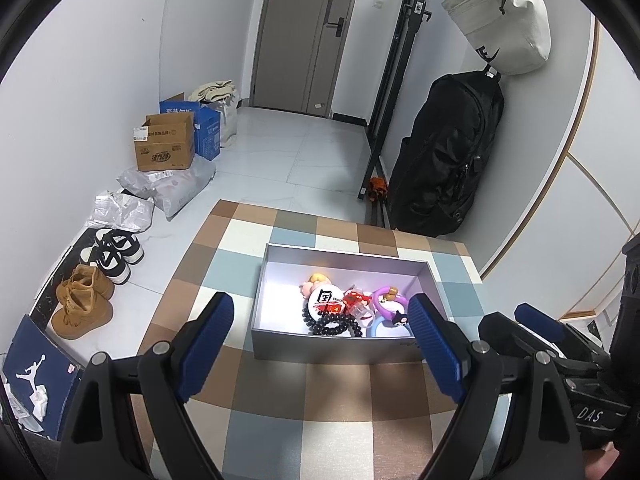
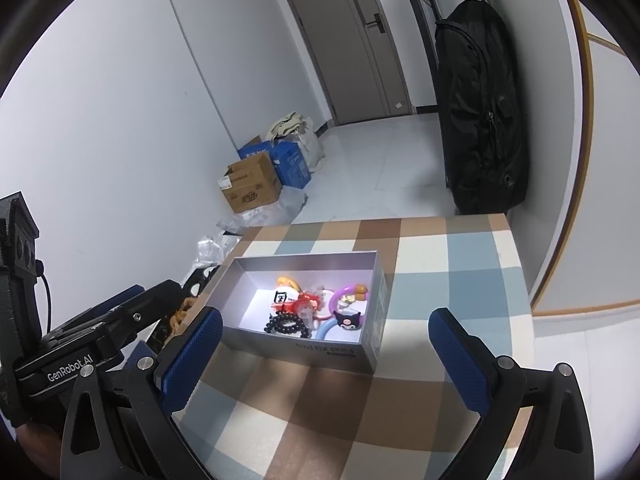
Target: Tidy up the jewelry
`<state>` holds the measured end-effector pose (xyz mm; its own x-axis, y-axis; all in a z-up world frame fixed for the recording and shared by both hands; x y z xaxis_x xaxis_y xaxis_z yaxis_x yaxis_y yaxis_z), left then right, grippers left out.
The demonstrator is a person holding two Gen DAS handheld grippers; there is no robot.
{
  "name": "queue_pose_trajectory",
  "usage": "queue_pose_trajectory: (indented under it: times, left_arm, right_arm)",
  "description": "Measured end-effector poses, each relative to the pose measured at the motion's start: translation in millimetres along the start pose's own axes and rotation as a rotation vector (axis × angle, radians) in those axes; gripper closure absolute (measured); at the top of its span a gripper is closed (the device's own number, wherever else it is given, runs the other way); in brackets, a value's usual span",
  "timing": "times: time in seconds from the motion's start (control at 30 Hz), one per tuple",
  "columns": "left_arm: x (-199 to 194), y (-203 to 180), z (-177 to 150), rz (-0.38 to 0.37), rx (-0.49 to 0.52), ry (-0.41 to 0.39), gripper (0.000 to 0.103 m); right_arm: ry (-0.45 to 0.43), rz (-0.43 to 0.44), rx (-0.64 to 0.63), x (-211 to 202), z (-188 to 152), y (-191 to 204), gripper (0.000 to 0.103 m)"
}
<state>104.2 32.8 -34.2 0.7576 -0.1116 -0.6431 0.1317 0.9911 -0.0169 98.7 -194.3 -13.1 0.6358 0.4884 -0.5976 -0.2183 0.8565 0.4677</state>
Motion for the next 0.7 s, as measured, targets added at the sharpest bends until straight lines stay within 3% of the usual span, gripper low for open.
queue_pose_trajectory:
  times: [0.7]
  left_arm:
    - [-0.4,0.1,1.3,-0.002,-0.003,-0.001,0.017]
  right_arm:
    - [0.008,-0.013,0.002,2.4,-3.1,-1.7,0.0]
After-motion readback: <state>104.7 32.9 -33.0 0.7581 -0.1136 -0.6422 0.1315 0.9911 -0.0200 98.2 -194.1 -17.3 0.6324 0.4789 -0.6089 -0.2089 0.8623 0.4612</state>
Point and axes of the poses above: each gripper's, at about its wrist camera, not at the fingertips, and x roughly the way its jaws point, y to its left, z to its top, the point moved 8 cm from there along x, roughly the way its jaws point, and after that the axes turned 14 degrees about x, right-handed, at the moved point
